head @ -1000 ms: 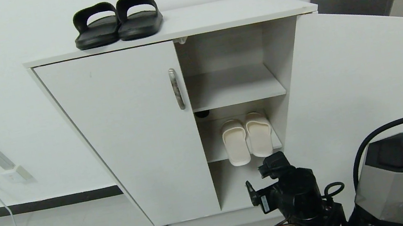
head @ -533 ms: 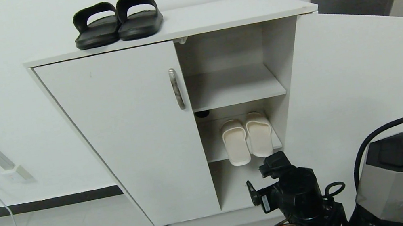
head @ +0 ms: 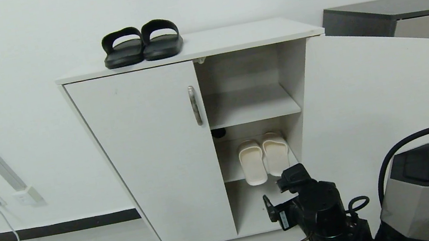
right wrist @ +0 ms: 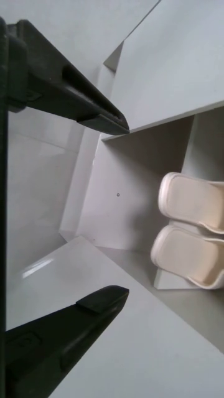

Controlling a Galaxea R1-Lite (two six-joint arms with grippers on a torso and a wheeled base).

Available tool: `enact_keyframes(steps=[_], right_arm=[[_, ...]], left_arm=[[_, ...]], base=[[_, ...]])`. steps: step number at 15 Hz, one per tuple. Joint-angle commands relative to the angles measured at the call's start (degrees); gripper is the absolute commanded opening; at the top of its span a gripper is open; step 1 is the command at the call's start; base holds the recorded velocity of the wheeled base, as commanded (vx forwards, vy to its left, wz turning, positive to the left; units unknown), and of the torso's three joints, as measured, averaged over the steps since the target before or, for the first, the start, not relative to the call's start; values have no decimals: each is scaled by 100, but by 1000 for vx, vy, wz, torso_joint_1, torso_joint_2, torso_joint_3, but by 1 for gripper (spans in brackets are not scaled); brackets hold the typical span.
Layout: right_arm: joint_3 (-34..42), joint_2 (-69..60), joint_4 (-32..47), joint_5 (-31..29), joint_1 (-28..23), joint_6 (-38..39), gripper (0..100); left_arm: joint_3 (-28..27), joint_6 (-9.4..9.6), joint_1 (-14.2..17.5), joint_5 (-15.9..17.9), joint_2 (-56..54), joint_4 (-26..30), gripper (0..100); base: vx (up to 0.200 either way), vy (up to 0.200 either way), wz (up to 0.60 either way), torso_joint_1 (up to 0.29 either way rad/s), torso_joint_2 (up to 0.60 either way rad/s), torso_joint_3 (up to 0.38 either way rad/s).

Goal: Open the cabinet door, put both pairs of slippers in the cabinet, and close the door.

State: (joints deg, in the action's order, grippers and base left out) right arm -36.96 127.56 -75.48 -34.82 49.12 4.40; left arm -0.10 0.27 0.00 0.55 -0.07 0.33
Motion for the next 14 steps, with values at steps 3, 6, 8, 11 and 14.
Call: enact_keyframes(steps=[3, 6, 8, 11, 14], right_arm=[[110, -30, -107, 1, -7, -1, 100], [145, -47, -124, 1, -7, -1, 100], [145, -30, -124, 1, -7, -1, 100], [137, -12, -116, 1, -7, -1, 100], [128, -12, -124, 1, -16, -1, 100]], left_arm=[[10, 35, 0, 7, 7, 2, 0], [10, 26, 0, 7, 7, 2, 0], [1, 17, 0, 7, 7, 2, 0], [1, 8, 0, 7, 7, 2, 0], [1, 8, 0, 7, 7, 2, 0]], base=[[0, 0, 0, -1, 2, 189], [0, 0, 0, 2, 2, 55], [0, 0, 0, 0, 0, 0], [0, 0, 0, 0, 0, 0], [0, 0, 0, 0, 0, 0]])
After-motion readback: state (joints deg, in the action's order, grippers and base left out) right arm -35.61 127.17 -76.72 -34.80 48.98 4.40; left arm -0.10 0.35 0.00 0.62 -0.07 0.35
